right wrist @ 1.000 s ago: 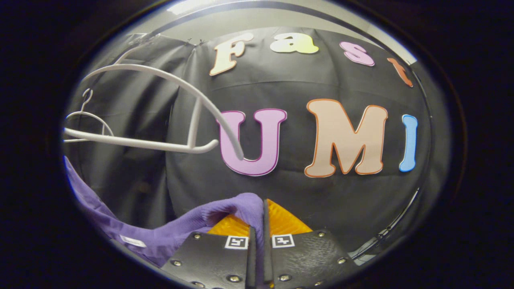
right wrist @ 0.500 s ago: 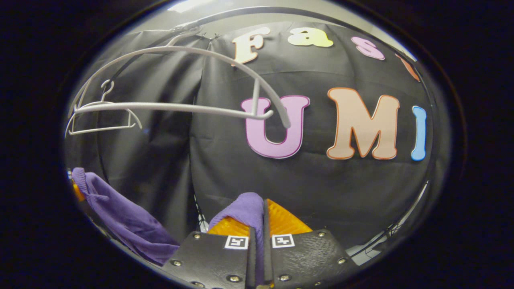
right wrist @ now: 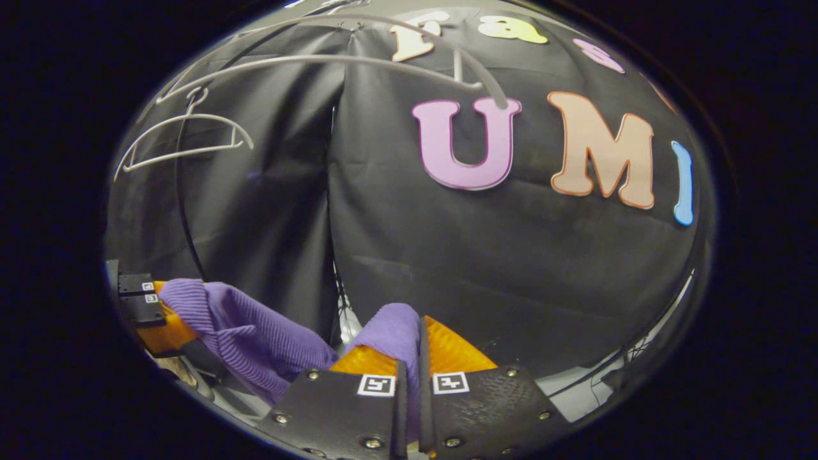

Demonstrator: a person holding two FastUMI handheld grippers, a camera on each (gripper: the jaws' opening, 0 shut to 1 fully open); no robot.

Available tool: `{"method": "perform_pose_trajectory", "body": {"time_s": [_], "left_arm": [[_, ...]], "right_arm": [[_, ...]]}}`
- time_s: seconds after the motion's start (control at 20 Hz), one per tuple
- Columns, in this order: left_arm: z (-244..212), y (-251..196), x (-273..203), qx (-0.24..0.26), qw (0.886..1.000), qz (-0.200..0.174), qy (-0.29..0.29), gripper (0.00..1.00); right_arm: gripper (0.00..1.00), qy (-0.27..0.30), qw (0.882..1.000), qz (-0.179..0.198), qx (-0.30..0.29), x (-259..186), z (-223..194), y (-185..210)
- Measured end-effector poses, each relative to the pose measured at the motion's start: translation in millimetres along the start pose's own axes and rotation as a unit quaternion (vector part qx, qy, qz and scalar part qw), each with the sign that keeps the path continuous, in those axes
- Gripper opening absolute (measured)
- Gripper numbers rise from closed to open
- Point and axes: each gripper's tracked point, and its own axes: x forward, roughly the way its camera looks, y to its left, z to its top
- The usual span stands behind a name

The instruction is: Grasp the clothes on the hanger with both hands and then place them into the laundry hamper below.

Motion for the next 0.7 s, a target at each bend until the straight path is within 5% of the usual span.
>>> {"method": "perform_pose_trajectory", "body": {"time_s": [0.7], "left_arm": [[-97, -24, 20, -0.043, 0.986, -0.042, 0.154, 0.04]], "right_arm": [[0.08, 0.152, 0.988, 0.007, 0.037, 11, -107, 12]]}}
